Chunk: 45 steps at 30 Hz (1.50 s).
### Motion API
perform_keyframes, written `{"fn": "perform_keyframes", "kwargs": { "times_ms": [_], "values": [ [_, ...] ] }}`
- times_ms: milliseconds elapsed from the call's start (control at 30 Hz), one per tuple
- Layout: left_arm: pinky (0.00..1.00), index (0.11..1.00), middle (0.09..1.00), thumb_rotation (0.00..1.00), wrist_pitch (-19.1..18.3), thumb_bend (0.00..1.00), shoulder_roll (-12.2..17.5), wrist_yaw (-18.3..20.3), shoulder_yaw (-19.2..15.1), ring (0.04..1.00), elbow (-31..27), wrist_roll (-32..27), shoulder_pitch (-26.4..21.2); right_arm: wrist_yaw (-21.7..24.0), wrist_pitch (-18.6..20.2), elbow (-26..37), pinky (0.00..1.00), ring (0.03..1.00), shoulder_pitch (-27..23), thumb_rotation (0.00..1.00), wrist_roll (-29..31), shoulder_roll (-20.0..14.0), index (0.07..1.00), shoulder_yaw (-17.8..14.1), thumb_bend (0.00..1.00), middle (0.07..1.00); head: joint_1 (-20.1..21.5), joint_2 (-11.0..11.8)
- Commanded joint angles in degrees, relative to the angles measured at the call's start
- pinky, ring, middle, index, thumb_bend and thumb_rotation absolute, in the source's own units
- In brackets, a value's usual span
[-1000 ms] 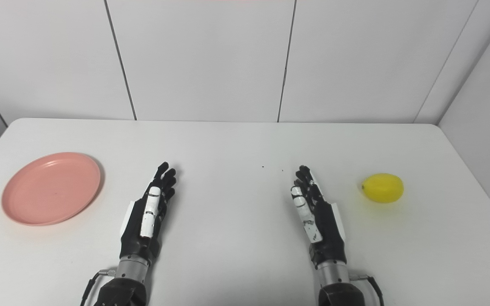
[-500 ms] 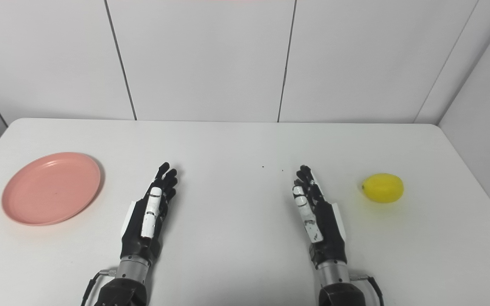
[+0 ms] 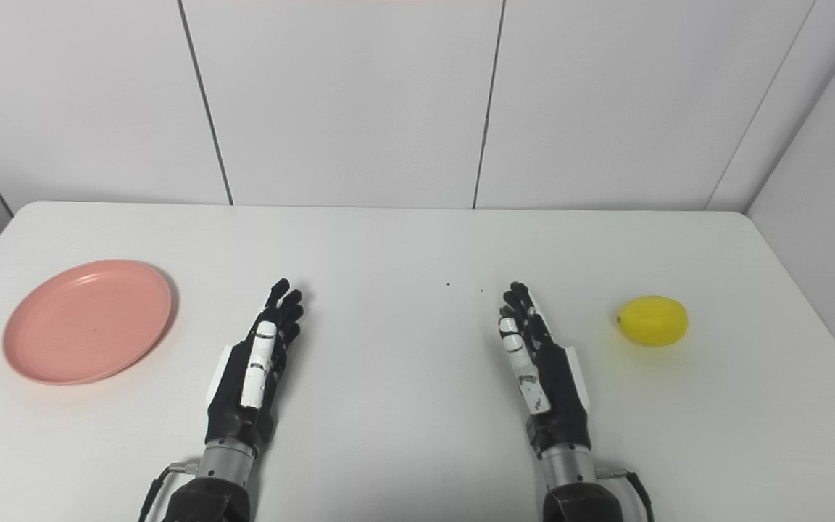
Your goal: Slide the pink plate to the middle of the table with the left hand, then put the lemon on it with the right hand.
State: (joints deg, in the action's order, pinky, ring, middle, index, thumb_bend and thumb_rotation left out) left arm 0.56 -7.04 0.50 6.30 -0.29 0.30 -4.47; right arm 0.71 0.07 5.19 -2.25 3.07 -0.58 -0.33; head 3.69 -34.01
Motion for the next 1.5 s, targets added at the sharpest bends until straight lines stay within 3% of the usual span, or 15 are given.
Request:
{"fn": "perform_keyframes", "kwargs": {
  "times_ms": [0, 167, 433, 667, 800, 967, 1133, 1200, 1467],
  "values": [
    [0.98, 0.947, 0.956, 1.0, 0.92, 0.42, -0.41, 0.5, 0.6, 0.961, -1.19, 0.02, -0.4, 0.61, -2.28, 1.89, 0.94, 0.94, -1.03, 0.82, 0.5, -0.21, 0.94, -0.14, 0.52, 0.938, -0.35, -0.02],
    [0.97, 0.94, 0.949, 1.0, 1.53, 0.41, -0.73, 0.14, 0.06, 0.955, -0.79, -0.66, -0.72, 0.85, -2.63, 2.01, 0.93, 0.936, -1.03, 0.82, 0.63, -0.43, 0.933, -0.18, 0.53, 0.934, -0.83, -0.16],
    [0.99, 0.933, 0.951, 1.0, -3.61, 0.46, -0.23, 0.79, -1.63, 0.962, -5.61, -3.72, -1.47, 0.96, -2.4, 2.42, 0.93, 0.932, -0.78, 0.83, 0.55, -0.86, 0.931, -0.4, 0.52, 0.934, -3.05, 0.0],
    [0.97, 0.899, 0.915, 1.0, -8.49, 0.53, 2.43, 1.98, -2.55, 0.934, -9.34, -4.77, -3.95, 1.19, -3.34, 2.21, 0.92, 0.926, -0.71, 0.86, -0.34, -1.73, 0.927, -0.21, 0.52, 0.931, -3.79, 0.23],
    [0.92, 0.877, 0.896, 1.0, -9.44, 0.51, 3.1, 1.01, -4.9, 0.912, -10.96, -6.7, -5.32, 1.19, -4.17, 1.57, 0.92, 0.923, -0.77, 0.85, -0.07, -1.83, 0.919, -0.3, 0.53, 0.925, -3.82, 0.3],
    [0.99, 0.875, 0.901, 1.0, -11.92, 0.56, 4.92, 0.32, -8.51, 0.937, -12.37, -8.43, -6.95, 1.35, -4.05, 1.34, 0.92, 0.926, -0.75, 0.85, 0.03, -1.94, 0.924, -0.19, 0.54, 0.928, -3.73, 0.65],
    [0.97, 0.848, 0.871, 1.0, -12.33, 0.56, 7.27, 0.3, -11.49, 0.906, -13.54, -10.18, -9.13, 1.21, -3.29, 1.58, 0.92, 0.928, -0.7, 0.84, -0.08, -1.87, 0.928, -0.18, 0.54, 0.928, -3.82, 0.77],
    [0.88, 0.832, 0.852, 1.0, -11.93, 0.55, 7.66, -0.17, -12.17, 0.87, -13.57, -10.15, -9.76, 1.32, -3.42, 1.51, 0.93, 0.93, -0.73, 0.85, 0.05, -1.9, 0.929, -0.16, 0.51, 0.929, -3.93, 0.92],
    [0.8, 0.807, 0.82, 1.0, -9.77, 0.58, 11.88, -1.12, -16.26, 0.824, -10.76, -9.57, -13.29, 1.43, -4.55, 0.41, 0.92, 0.923, -1.2, 0.84, 0.1, -1.88, 0.924, -0.1, 0.51, 0.927, -4.0, 1.33]
  ]
}}
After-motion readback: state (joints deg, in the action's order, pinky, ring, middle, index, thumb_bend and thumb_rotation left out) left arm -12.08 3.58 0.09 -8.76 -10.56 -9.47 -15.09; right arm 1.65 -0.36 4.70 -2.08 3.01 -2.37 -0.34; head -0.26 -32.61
